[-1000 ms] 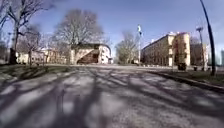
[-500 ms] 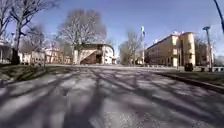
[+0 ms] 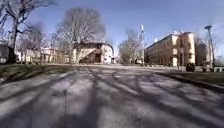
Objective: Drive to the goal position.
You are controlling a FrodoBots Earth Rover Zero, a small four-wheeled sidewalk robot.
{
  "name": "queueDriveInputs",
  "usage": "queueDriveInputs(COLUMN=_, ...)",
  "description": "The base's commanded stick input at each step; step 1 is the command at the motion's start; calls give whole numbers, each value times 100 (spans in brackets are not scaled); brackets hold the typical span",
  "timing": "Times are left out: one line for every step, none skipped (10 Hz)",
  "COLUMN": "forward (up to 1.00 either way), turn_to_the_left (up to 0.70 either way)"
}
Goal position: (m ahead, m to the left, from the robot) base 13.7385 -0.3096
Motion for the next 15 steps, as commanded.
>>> queueDriveInputs(forward=85, turn_to_the_left=0)
queueDriveInputs(forward=85, turn_to_the_left=0)
queueDriveInputs(forward=85, turn_to_the_left=0)
queueDriveInputs(forward=85, turn_to_the_left=0)
queueDriveInputs(forward=85, turn_to_the_left=0)
queueDriveInputs(forward=85, turn_to_the_left=0)
queueDriveInputs(forward=85, turn_to_the_left=0)
queueDriveInputs(forward=85, turn_to_the_left=0)
queueDriveInputs(forward=85, turn_to_the_left=0)
queueDriveInputs(forward=85, turn_to_the_left=0)
queueDriveInputs(forward=85, turn_to_the_left=0)
queueDriveInputs(forward=85, turn_to_the_left=0)
queueDriveInputs(forward=85, turn_to_the_left=0)
queueDriveInputs(forward=85, turn_to_the_left=0)
queueDriveInputs(forward=85, turn_to_the_left=0)
